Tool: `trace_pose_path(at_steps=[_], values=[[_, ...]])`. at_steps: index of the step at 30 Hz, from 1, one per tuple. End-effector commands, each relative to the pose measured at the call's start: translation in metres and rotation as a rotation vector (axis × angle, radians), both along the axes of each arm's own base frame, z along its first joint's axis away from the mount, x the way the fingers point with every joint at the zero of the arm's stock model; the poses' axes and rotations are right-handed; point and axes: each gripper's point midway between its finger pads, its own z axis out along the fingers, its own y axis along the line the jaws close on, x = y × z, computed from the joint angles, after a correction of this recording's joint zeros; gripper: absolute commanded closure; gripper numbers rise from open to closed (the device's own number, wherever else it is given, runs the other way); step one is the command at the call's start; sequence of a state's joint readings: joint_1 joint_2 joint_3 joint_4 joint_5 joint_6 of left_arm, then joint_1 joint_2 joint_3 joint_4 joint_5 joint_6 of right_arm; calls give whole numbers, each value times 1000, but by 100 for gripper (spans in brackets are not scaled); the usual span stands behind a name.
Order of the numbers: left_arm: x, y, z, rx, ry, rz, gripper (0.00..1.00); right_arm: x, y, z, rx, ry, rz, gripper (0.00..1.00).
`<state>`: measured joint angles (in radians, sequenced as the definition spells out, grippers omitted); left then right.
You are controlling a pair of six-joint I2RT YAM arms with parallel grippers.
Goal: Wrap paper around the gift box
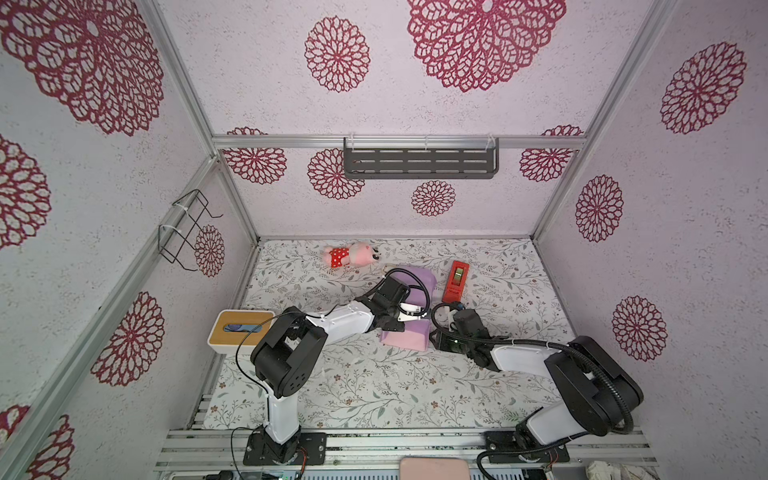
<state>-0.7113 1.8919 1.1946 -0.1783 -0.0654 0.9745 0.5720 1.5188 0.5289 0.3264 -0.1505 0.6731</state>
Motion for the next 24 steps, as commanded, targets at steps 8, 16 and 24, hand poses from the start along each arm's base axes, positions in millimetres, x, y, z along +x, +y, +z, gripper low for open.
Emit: trace_pose_path(at_steps=[8,16,24], values=[[-14,6,-12,34,44,-15,22,10,14,13,98,-54,-36,72],[-13,6,-10,34,36,-13,22,14,16,17,105,-70,-39,74],[-13,7,-12,40,38,-10,22,16,22,17,133,-71,-44,75]])
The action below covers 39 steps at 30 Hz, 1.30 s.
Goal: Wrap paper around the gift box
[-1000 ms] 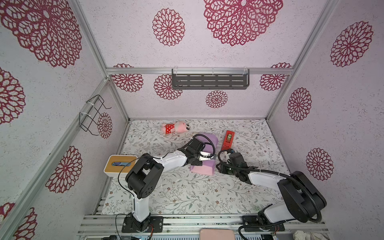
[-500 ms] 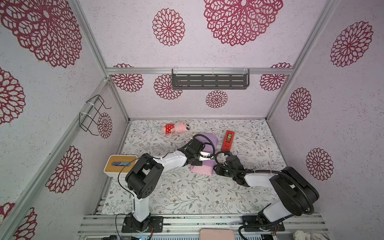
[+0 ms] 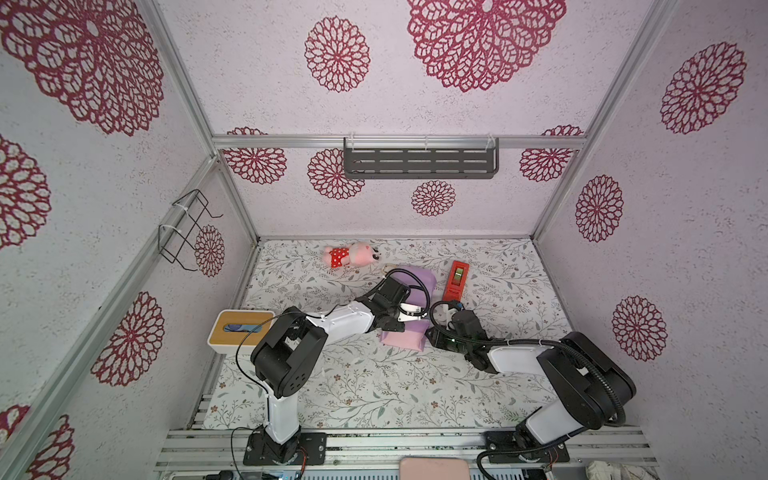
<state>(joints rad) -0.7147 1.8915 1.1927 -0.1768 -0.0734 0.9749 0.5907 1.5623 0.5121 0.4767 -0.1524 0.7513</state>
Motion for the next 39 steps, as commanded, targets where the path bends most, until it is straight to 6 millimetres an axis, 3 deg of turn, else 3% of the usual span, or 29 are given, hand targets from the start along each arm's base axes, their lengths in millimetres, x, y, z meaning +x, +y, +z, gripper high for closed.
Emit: trace_pose_path(at_steps=[1,18,30,39], values=[[-13,6,-12,35,41,-14,22,9,9,12,45,-41,-16,75],[-13,5,-12,37,37,-13,22,15,12,19,92,-59,-51,80],[-13,5,-10,43,33,-10,23,11,2,24,42,-42,-45,83],[-12,6,-12,48,32,-8,23,14,-4,41,39,-79,-39,85]])
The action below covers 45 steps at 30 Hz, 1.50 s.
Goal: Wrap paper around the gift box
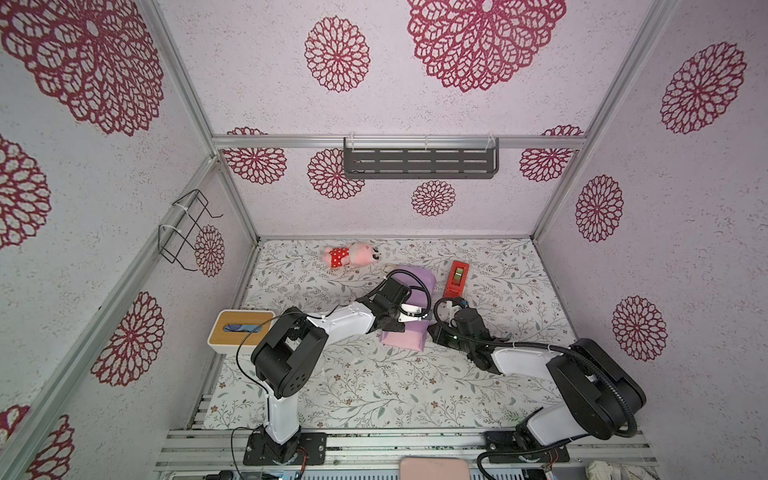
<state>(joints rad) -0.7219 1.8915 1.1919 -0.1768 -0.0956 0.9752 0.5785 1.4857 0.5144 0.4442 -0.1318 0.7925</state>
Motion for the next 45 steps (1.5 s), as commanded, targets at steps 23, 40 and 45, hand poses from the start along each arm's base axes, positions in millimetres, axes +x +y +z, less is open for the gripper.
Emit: trace_pose_path(at_steps=[23,40,45], values=[[-13,5,-12,37,47,-15,23,17,21,19,74,-55,30,89],[-14,5,-13,39,47,-14,23,17,28,4,127,-27,7,90],[-14,5,-13,38,47,-14,24,18,29,1,121,-26,0,90]])
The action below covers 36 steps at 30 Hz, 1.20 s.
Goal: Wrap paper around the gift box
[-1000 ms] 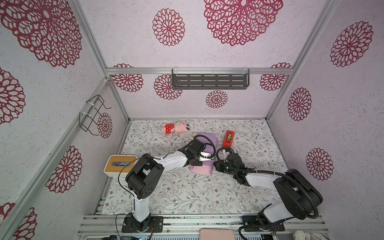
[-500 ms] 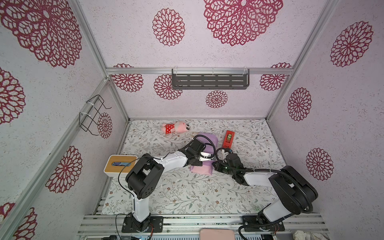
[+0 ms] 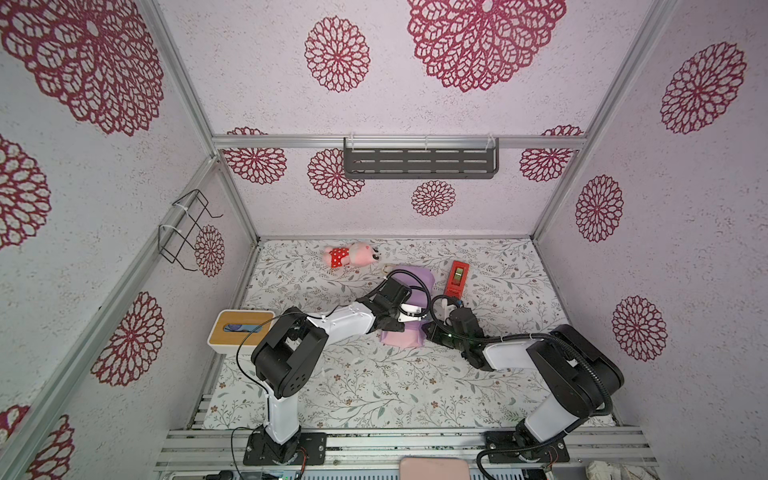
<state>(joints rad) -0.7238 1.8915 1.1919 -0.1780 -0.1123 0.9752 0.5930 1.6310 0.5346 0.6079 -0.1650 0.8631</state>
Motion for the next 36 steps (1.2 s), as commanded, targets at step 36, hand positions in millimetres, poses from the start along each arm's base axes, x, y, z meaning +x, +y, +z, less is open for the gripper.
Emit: trace_pose_path(at_steps=[36], values=[[-15,3,-15,25,57,-17,24,15,16,-1,85,-34,-85,90]])
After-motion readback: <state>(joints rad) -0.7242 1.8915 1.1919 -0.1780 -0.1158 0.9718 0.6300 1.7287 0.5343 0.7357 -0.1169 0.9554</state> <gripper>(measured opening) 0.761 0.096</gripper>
